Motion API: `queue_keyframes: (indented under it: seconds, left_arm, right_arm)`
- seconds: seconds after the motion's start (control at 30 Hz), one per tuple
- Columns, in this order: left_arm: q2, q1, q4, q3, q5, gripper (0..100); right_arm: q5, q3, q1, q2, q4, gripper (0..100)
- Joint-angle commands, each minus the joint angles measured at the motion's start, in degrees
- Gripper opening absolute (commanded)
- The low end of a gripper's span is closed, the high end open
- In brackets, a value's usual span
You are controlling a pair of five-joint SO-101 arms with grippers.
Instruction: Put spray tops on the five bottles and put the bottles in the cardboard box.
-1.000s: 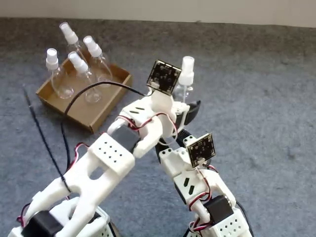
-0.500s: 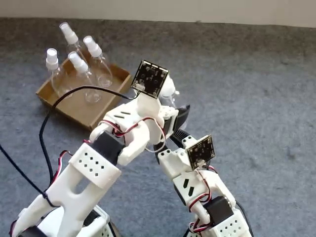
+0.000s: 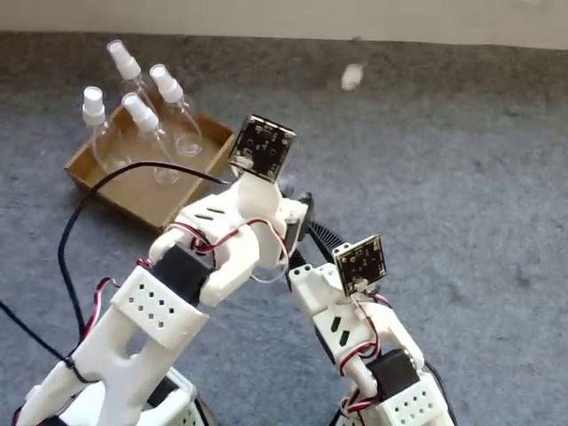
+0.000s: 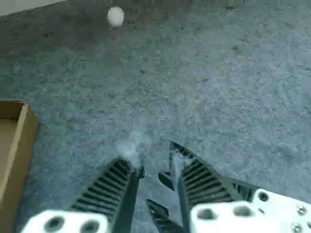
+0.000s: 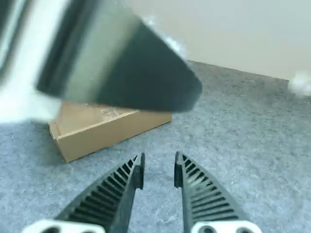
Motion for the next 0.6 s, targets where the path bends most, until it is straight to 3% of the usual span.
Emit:
queue_keyframes:
  seconds: [0.0, 0.27, 0.57]
  left_arm:
    - [-1.54, -5.05, -2.11, 0.13, 0.26, 4]
    - [-1.80, -11.38, -14.07, 9.27, 0.09, 4]
    - [-1.80, -13.93, -14.68, 9.27, 0.09, 4]
  right_arm:
    - [0.62, 5.58, 0.57, -0.31, 0.31, 10.3]
    - [0.62, 5.58, 0.57, -0.31, 0.31, 10.3]
    - [0.62, 5.58, 0.57, -0.13, 0.40, 10.3]
